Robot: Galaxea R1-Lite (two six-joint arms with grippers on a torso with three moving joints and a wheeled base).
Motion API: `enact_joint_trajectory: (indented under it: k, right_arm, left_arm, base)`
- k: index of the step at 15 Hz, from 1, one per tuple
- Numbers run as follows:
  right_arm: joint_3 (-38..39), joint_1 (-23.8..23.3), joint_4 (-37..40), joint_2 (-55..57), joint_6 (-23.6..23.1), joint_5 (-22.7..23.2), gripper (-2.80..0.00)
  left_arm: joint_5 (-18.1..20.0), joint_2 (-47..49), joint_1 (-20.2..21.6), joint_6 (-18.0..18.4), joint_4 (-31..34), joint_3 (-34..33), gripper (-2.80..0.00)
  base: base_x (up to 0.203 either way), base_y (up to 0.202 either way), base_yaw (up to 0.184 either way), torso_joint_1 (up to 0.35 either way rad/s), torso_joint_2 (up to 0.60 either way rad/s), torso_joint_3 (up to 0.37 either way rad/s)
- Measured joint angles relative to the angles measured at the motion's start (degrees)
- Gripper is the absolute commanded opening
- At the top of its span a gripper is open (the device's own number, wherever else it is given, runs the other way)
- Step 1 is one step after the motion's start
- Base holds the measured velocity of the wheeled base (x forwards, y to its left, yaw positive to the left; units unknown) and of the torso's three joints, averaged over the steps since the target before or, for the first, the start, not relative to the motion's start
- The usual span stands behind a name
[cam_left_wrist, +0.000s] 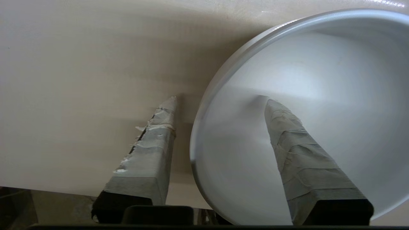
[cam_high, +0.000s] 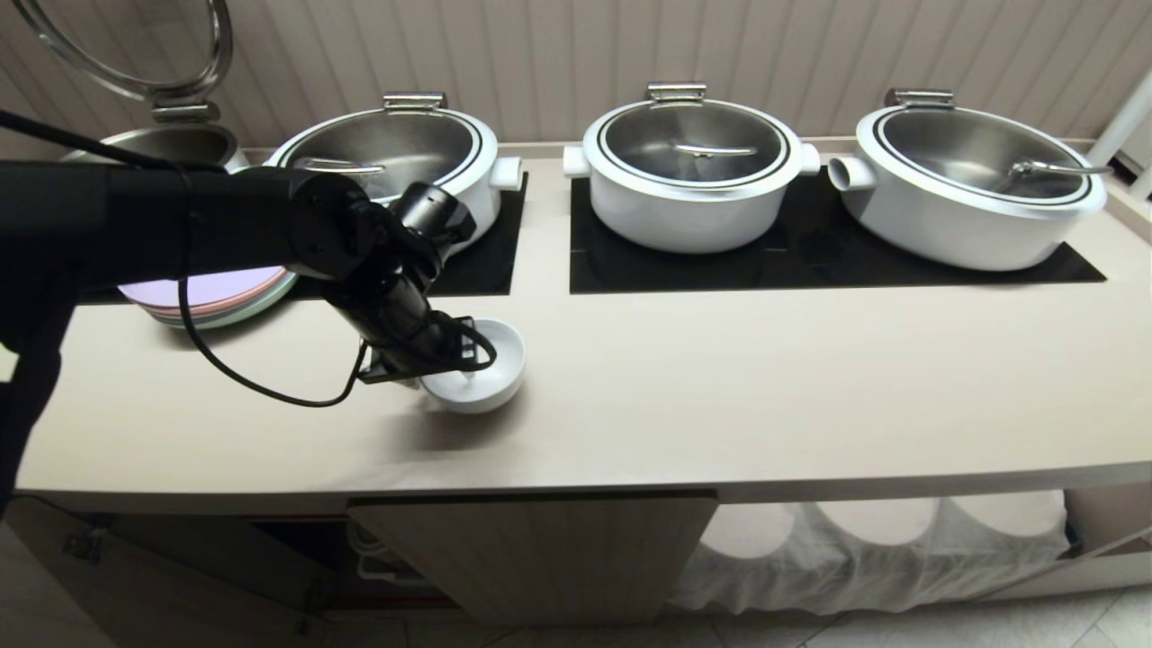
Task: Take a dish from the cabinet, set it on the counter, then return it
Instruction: Pick up the bowl from the table
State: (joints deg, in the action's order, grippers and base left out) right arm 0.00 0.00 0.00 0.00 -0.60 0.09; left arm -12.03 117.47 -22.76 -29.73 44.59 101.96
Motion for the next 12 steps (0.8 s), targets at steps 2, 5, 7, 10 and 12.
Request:
enact_joint_trajectory:
  k: [2, 5, 7, 10, 12]
  right_arm:
    - [0.00, 0.00, 0.02, 0.00, 0.00, -0.01, -2.80]
    - [0.00, 0.02, 0.00, 0.00, 0.00, -0.01, -2.80]
    - [0.00, 0.00, 0.00, 0.00, 0.00, 0.01, -2.80]
    - [0.00, 0.02, 0.00, 0.00, 0.00, -0.02, -2.80]
    - [0.00, 0.02, 0.00, 0.00, 0.00, -0.01, -2.80]
  left_arm:
    - [0.00, 0.11, 0.27, 0.03, -0.02, -0.01, -2.80]
    - [0.10, -0.13, 0.68, -0.04, -0.38, 0.07, -2.80]
    - [0.05, -0.21, 0.80, 0.00, -0.19, 0.00, -2.80]
    - [-0.06, -0.38, 0.88, -0.09, -0.05, -0.12, -2.80]
    - [-0.09, -0.61, 0.88, -0.36, 0.03, -0.21, -2.80]
  base:
    - [0.000, 0.000, 0.000, 0.000, 0.00, 0.000]
    - [0.000, 0.000, 0.000, 0.000, 0.00, 0.000]
    - [0.000, 0.000, 0.000, 0.000, 0.00, 0.000]
    - [0.000, 0.000, 0.000, 0.000, 0.00, 0.000]
    - [0.000, 0.000, 0.000, 0.000, 0.00, 0.000]
